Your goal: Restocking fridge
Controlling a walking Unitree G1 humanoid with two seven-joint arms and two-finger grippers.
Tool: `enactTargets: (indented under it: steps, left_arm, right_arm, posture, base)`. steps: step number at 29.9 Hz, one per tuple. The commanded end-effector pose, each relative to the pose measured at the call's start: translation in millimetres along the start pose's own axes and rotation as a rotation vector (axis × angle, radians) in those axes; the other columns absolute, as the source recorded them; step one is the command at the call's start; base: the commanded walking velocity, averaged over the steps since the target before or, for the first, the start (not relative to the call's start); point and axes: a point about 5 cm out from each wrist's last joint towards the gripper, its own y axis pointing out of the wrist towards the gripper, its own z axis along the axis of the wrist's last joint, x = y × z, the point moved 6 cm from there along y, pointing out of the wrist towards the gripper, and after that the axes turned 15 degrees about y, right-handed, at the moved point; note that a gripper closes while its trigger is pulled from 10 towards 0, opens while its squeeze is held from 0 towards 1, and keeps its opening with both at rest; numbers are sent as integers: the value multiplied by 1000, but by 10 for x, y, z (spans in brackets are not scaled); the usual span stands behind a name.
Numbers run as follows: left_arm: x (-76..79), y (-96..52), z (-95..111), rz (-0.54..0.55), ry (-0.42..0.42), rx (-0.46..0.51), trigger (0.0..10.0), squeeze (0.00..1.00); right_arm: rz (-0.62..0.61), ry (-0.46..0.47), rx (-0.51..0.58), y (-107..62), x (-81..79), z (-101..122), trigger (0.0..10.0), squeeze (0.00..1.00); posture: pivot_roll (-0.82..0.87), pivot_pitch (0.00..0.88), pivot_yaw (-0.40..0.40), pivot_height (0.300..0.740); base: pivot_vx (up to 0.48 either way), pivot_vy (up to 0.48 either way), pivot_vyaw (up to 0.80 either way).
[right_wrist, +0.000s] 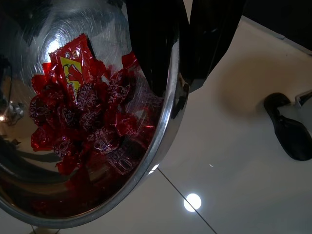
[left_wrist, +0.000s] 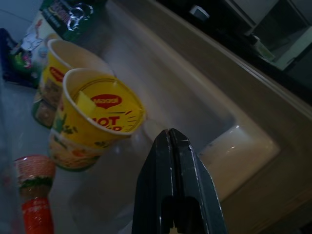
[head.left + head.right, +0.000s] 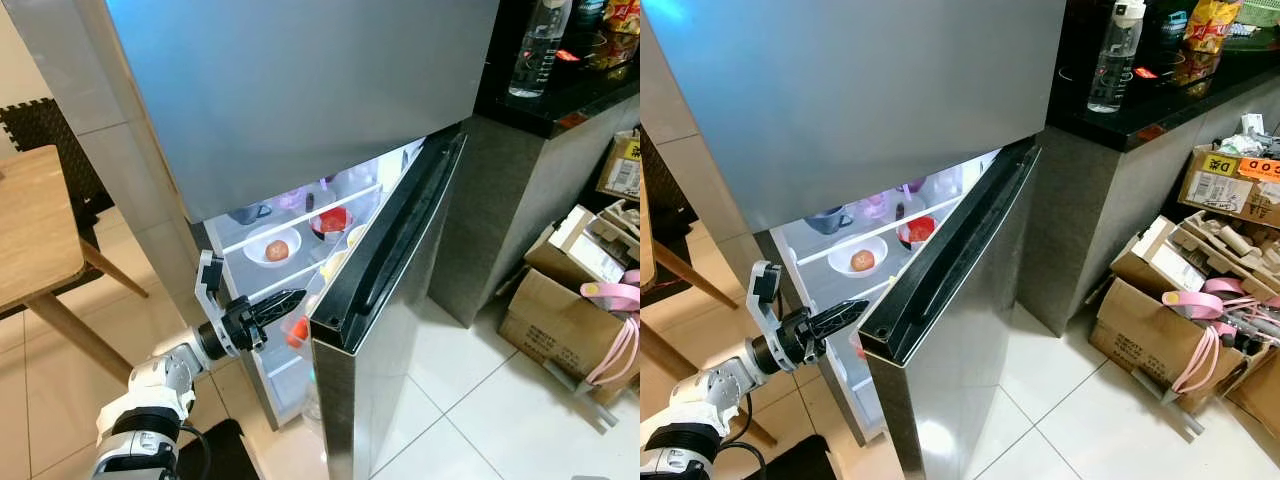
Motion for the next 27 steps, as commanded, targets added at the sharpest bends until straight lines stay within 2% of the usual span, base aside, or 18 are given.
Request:
enactTargets:
  steps: [1, 3, 4, 5, 7, 8, 10, 11, 13, 17, 22, 23, 25, 26, 27]
  left_arm:
    - [-238, -222, -12, 187, -33, 41, 10000, 0]
    - [-238, -222, -12, 187, -33, 41, 10000, 0]
    - [-296, -278, 3, 234, -35, 59, 10000, 0]
    - [-296, -278, 3, 234, -35, 59, 10000, 0]
    - [-449, -416, 49, 359, -40, 101, 10000, 0]
    - [-449, -416, 49, 359, -40, 101, 10000, 0]
    - [-555, -518, 39, 451, -51, 114, 10000, 0]
    - [-555, -518, 39, 451, -51, 114, 10000, 0]
    - [-591, -560, 3, 488, -53, 106, 10000, 0]
    - [-693, -685, -191, 629, -63, 48, 10000, 0]
    - [-708, -687, -308, 679, -50, 0, 10000, 0]
    - [-689, -639, -373, 679, -46, -21, 10000, 0]
    - [-689, -639, -373, 679, -46, -21, 10000, 0]
    - [-649, -546, -445, 660, -48, -39, 10000, 0]
    - [-649, -546, -445, 660, -48, -39, 10000, 0]
  right_arm:
    - [-7, 14, -4, -4, -8, -21, 10000, 0]
    - [-7, 14, -4, -4, -8, -21, 10000, 0]
    - [-5, 15, -4, -4, -9, -22, 10000, 0]
    - [-5, 15, -4, -4, -9, -22, 10000, 0]
    - [1, 17, -1, -4, -13, -17, 10000, 0]
    - [1, 17, -1, -4, -13, -17, 10000, 0]
    - [5, 18, -1, -4, -19, -15, 10000, 0]
    - [5, 18, -1, -4, -19, -15, 10000, 0]
    - [8, 18, -1, -4, -26, -15, 10000, 0]
    - [17, 17, -3, -5, -48, -18, 10000, 0]
    - [21, 17, -4, -6, -55, -21, 10000, 0]
    - [22, 17, -4, -6, -56, -22, 10000, 0]
    - [22, 17, -4, -6, -56, -22, 10000, 0]
    - [24, 16, -5, -6, -58, -22, 10000, 0]
    - [24, 16, -5, -6, -58, -22, 10000, 0]
  posture:
    - [-106, 0, 20, 740]
    - [-106, 0, 20, 740]
    - [-106, 0, 20, 740]
    - [-106, 0, 20, 740]
    - [-108, 0, 20, 740]
    - [-108, 0, 20, 740]
    - [-108, 0, 20, 740]
    - [-108, 0, 20, 740]
    - [-107, 0, 20, 740]
    - [-107, 0, 21, 740]
    - [-105, 0, 18, 740]
    - [-106, 0, 19, 740]
    - [-106, 0, 19, 740]
    - [-107, 0, 19, 740]
    - [-107, 0, 19, 740]
  base:
    - [0, 0, 0]
    - [0, 0, 0]
    - [0, 0, 0]
    - [0, 0, 0]
    - [0, 0, 0]
    - [0, 0, 0]
    - [0, 0, 0]
    - [0, 0, 0]
    - [0, 0, 0]
    - [0, 0, 0]
    - [0, 0, 0]
    - [0, 0, 0]
    - [0, 0, 0]
    - [0, 0, 0]
    - [0, 0, 0]
